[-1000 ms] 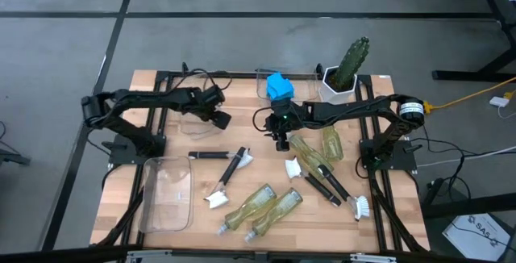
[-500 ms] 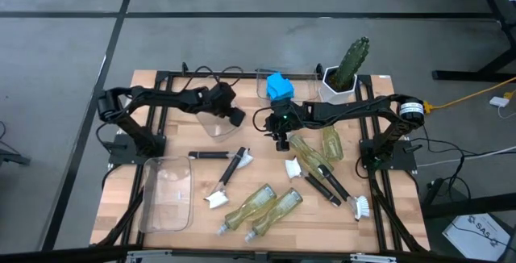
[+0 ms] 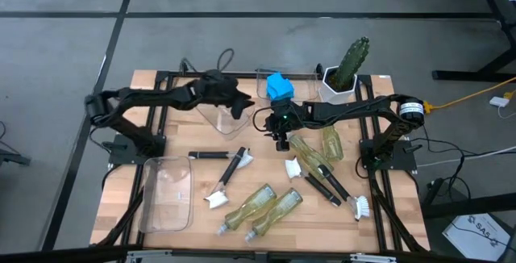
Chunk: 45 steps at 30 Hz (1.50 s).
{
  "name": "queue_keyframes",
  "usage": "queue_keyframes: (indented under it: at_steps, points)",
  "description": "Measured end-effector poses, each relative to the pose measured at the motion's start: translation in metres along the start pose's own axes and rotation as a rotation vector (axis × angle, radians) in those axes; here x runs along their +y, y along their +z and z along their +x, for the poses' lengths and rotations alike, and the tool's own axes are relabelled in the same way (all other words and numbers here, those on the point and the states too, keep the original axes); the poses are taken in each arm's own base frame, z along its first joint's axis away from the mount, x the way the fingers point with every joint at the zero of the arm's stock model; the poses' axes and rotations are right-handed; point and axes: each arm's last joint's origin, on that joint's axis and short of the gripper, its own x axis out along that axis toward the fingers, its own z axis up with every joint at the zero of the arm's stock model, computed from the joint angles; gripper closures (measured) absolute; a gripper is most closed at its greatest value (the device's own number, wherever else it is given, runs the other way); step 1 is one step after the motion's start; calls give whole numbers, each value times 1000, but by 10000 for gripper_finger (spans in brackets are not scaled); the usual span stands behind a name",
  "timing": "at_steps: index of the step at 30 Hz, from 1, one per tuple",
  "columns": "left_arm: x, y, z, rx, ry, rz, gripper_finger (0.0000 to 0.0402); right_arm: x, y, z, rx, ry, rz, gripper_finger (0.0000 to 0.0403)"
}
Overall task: Pick & Place Kitchen Sink Supplies
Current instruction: Put the yellow dishwashing liquid bottle into the top left transparent bin
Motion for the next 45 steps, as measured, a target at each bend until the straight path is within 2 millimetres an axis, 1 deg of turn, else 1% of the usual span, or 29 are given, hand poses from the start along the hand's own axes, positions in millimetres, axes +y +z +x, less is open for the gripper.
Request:
queue_keyframes:
  at_steps: [2, 4, 7, 8, 10, 12, 15, 18, 21, 24, 27, 30, 36, 41, 45]
  points:
    - [-10, 11, -16, -51, -22, 87, 222, 0, 0, 0, 0, 0, -3, 247]
    - [-21, 17, -32, -74, -39, 146, 222, 0, 0, 0, 0, 0, -3, 247]
    - [-34, 17, -55, -42, -52, 156, 222, 0, 0, 0, 0, 0, -5, 247]
    - [-38, 14, -61, -37, -62, 174, 222, 0, 0, 0, 0, 0, -7, 247]
    - [-47, 5, -70, -64, -85, 273, 221, 0, 0, 0, 0, 0, -11, 247]
    - [-55, -7, -76, -117, -127, 342, 221, 0, 0, 0, 0, 0, -11, 247]
    - [-60, -29, -87, -235, -195, 419, 222, 0, -1, 1, -3, -2, -18, 247]
    - [-59, -56, -96, -331, -271, 460, 221, -1, -5, 1, 6, -3, -28, 247]
    - [-57, -78, -107, -425, -339, 474, 221, -4, -6, 2, 5, -13, -19, 247]
    - [-52, -101, -115, -455, -390, 469, 222, -7, -8, 1, 6, -19, -4, 247]
    - [-47, -118, -123, -512, -387, 454, 222, -8, -7, 1, 3, -21, 8, 247]
    - [-42, -133, -127, -524, -360, 439, 221, -8, -7, 1, -5, -23, 9, 247]
    - [-44, -137, -127, -483, -357, 436, 222, -9, -4, 1, -33, -32, 13, 247]
    - [-44, -137, -130, -476, -367, 413, 221, -10, -1, 1, -62, -42, 12, 247]
    - [-45, -137, -135, -470, -430, 414, 221, -10, -1, 1, -65, -43, 11, 247]
